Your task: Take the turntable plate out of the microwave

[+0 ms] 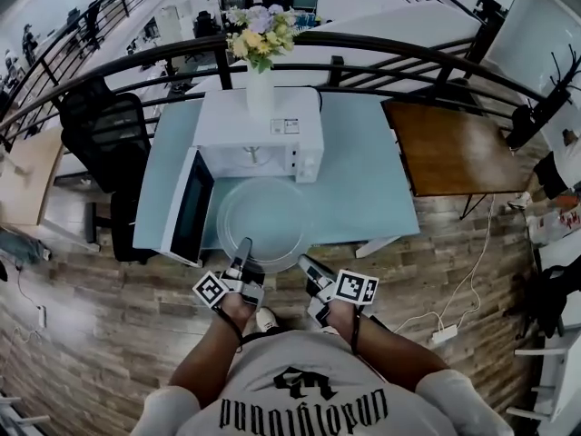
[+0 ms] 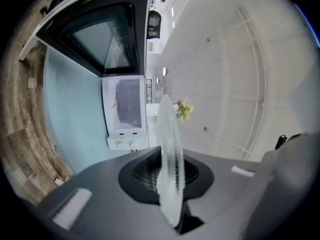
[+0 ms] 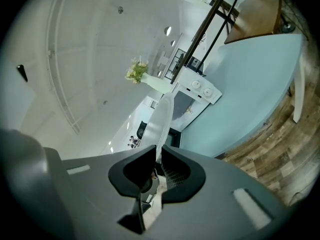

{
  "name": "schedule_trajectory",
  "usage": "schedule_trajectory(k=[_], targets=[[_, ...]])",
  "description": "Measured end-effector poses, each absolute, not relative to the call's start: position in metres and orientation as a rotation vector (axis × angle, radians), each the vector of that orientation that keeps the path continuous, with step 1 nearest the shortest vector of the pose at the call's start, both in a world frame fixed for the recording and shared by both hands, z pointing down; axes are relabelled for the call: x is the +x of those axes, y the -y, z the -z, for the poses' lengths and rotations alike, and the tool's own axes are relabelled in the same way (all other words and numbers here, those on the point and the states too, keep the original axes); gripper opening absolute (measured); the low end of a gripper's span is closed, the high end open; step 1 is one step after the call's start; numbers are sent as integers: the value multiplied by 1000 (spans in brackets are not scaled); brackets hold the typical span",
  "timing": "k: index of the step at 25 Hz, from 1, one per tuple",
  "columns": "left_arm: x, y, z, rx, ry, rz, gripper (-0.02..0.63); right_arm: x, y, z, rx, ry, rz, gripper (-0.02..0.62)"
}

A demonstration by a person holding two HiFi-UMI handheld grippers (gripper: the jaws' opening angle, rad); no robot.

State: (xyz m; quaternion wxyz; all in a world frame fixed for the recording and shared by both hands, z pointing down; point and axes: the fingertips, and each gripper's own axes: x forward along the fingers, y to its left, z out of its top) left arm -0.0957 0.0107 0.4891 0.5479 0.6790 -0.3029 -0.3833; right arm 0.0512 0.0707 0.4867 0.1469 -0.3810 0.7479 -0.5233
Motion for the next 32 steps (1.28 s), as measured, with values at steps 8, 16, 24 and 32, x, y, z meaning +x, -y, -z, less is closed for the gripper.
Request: schedule_trajectory(k=[8, 16, 24, 32], targets=[[-52, -53, -478, 1617, 765, 934, 80, 97, -106, -478, -1020, -2218, 1502, 37], [-11, -107, -475, 1594, 808, 970, 80, 138, -152, -480, -931, -2285, 1528, 38], [14, -156, -465, 1585, 839, 992, 81, 166, -195, -472, -871, -2350, 1537, 40], [15, -179, -456, 1595, 842, 1002, 81, 170, -217, -469, -878, -2372, 1516, 40]])
